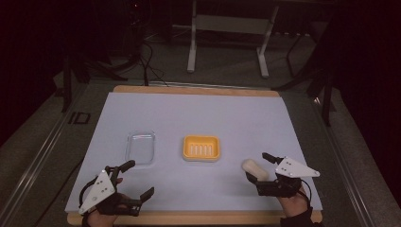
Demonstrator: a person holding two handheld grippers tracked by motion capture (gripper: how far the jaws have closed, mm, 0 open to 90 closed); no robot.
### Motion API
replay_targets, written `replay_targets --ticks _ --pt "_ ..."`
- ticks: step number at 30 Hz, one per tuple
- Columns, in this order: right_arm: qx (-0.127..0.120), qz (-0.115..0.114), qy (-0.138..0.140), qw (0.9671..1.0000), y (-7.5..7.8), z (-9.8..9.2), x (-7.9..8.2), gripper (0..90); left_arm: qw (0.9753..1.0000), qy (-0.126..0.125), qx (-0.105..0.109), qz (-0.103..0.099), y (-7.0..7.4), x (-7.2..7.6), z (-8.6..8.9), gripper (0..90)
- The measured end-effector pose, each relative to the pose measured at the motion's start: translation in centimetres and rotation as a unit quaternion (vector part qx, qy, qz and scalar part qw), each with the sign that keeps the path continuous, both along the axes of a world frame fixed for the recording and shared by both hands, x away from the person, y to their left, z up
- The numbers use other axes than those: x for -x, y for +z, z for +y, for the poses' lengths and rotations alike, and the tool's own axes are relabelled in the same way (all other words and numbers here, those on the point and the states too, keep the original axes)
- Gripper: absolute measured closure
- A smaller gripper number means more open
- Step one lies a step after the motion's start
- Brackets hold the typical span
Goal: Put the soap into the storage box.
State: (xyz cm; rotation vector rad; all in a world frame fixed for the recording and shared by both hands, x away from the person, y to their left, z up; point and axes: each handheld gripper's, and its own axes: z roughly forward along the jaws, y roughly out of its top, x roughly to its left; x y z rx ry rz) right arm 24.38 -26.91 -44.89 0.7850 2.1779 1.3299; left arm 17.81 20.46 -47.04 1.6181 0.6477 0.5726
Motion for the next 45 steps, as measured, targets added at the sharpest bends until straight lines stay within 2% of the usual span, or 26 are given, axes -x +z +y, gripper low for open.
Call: replay_targets --ticks 3,10,13,16,19,21,23,27,29,31,36,38,39,43,45 --pt "0.000 0.000 0.002 1.0000 0.0 0.0 0.0 13.7 1.0000 0.002 0.000 0.000 0.0 0.0 0.0 1.2" --pt "0.002 0.012 0.032 0.9994 0.2 -0.1 -0.1 13.6 1.0000 0.003 0.001 0.000 0.0 0.2 0.1 1.2" --pt "0.015 0.017 0.050 0.9985 0.1 0.1 -0.4 13.7 1.0000 0.004 -0.001 0.000 0.0 0.2 0.1 1.2" --pt "0.018 0.036 0.071 0.9967 -0.2 0.3 -0.9 13.7 1.0000 0.004 -0.003 0.001 0.0 0.2 0.1 1.2" --pt "0.003 0.064 0.098 0.9932 -0.2 0.4 -1.5 13.7 1.0000 0.004 -0.003 0.001 0.0 0.2 0.1 1.2" --pt "0.016 0.054 0.100 0.9935 -0.1 0.6 -1.6 13.7 1.0000 0.003 -0.004 0.001 0.0 0.3 0.1 1.2" --pt "0.026 0.058 0.108 0.9921 0.1 0.6 -1.8 13.7 1.0000 0.003 -0.005 0.001 0.0 0.3 0.0 1.2" --pt "0.060 0.050 0.117 0.9901 0.8 0.9 -1.8 13.7 1.0000 0.004 -0.008 0.002 -0.1 0.2 0.0 1.2" --pt "0.072 0.065 0.127 0.9871 1.2 1.1 -1.9 13.7 0.9999 0.004 -0.010 0.003 -0.1 0.2 0.0 1.2" --pt "0.090 0.072 0.136 0.9841 1.4 1.3 -1.9 13.7 0.9999 0.004 -0.011 0.003 -0.1 0.2 0.0 1.2" --pt "0.131 0.077 0.151 0.9768 1.7 2.2 -1.9 13.7 0.9999 0.002 -0.010 0.004 -0.1 0.2 -0.1 1.2" --pt "0.150 0.084 0.155 0.9728 1.6 2.5 -2.0 13.7 0.9999 0.002 -0.011 0.004 -0.1 0.2 -0.1 1.2" --pt "0.161 0.079 0.151 0.9722 1.6 2.7 -1.9 13.9 0.9999 0.001 -0.011 0.005 -0.1 0.2 -0.1 1.2" --pt "0.175 0.104 0.153 0.9669 1.7 3.0 -2.2 13.6 0.9999 0.000 -0.010 0.005 -0.1 0.2 -0.1 1.2" --pt "0.186 0.115 0.159 0.9628 1.7 3.1 -2.4 13.1 0.9999 0.000 -0.010 0.006 -0.1 0.2 -0.1 1.2"
